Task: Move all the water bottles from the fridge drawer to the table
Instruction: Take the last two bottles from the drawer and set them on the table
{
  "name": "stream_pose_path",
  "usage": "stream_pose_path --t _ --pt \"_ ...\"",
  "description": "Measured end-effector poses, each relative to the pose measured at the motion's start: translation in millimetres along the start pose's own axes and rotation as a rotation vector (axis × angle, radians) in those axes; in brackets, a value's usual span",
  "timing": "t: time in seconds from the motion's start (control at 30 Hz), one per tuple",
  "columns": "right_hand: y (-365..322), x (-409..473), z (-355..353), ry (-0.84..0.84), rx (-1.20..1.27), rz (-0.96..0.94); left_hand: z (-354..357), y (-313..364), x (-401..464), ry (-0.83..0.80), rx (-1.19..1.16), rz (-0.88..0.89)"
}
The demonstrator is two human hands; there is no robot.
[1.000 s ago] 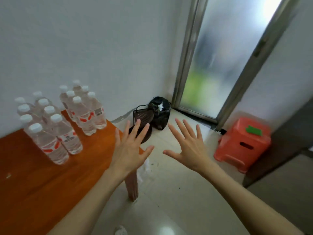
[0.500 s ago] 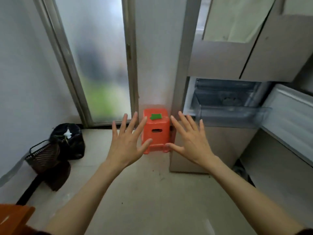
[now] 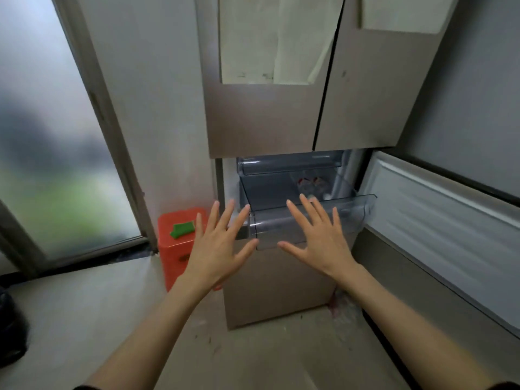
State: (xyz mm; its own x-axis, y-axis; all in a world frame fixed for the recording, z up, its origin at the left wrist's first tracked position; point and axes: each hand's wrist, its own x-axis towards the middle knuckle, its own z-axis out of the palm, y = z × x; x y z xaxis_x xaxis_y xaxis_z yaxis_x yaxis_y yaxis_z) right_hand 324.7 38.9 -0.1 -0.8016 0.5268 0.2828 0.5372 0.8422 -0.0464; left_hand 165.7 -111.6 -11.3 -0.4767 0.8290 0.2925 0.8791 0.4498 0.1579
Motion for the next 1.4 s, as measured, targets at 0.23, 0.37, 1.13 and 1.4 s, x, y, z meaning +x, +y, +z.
stream_pose_path --t 0.23,0.37,1.13,1.4 --pt "85 60 19 -0.011 -0.007 0.074 43 43 103 -0.086 -0.053 0.100" --pt "131 99 38 -0.043 0.018 0.075 74 63 156 -0.107 -0.076 0.079" --pt "327 285 176 -0.646 0.409 0.294 255 142 388 -0.531 -0.601 -0.496" --pt "334 323 224 -0.744 0.366 0.459 314 151 427 -0.551 -0.855 -0.846"
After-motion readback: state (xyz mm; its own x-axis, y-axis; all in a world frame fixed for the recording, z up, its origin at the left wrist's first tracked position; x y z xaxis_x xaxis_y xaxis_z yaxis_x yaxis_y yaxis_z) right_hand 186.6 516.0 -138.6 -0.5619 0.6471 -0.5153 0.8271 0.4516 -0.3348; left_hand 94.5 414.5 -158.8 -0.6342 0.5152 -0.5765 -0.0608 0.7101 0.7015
